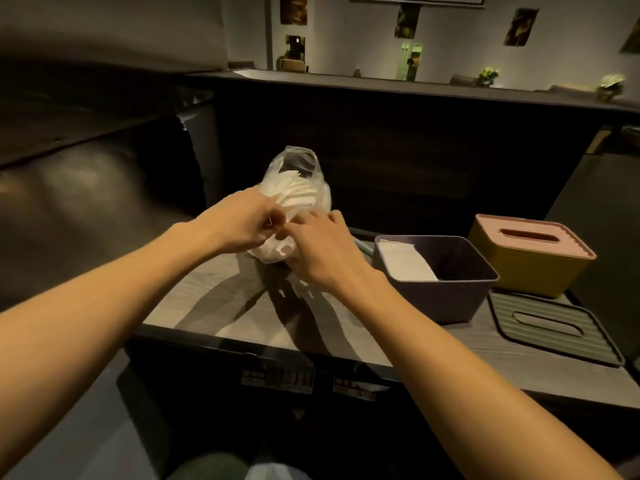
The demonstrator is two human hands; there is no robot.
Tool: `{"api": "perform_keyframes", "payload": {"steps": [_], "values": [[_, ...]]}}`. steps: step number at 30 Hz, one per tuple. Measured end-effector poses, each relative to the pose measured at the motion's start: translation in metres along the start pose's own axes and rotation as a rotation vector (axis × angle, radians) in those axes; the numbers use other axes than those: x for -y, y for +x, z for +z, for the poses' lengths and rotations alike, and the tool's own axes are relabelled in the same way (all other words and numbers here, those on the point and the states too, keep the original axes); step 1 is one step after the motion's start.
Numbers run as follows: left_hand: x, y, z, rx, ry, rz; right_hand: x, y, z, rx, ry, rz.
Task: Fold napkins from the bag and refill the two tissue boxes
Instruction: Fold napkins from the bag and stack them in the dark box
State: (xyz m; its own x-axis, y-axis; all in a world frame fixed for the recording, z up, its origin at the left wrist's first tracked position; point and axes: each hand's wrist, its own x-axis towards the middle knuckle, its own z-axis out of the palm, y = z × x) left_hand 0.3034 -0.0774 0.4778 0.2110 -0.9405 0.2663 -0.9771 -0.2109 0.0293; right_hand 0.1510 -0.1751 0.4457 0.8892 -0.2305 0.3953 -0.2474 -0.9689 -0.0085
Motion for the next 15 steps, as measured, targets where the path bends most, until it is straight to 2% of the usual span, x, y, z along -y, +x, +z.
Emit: {"api": "perform_keyframes", "payload": {"steps": [2,7,11,15], "values": [[0.010,-0.007,0.003,0.023,0.030,-0.032,0.006,0.008,0.011,0.001,-0.076,-0.028],[0.025,-0.012,0.003,0.081,0.117,-0.085,0.007,0.023,0.021,-0.037,-0.086,-0.021],[0.027,-0.015,0.006,0.118,0.220,-0.071,0.004,0.026,0.023,-0.080,-0.054,-0.007],[0.024,-0.013,0.008,0.146,0.223,-0.068,-0.002,0.024,0.028,-0.133,0.083,0.097]]}}
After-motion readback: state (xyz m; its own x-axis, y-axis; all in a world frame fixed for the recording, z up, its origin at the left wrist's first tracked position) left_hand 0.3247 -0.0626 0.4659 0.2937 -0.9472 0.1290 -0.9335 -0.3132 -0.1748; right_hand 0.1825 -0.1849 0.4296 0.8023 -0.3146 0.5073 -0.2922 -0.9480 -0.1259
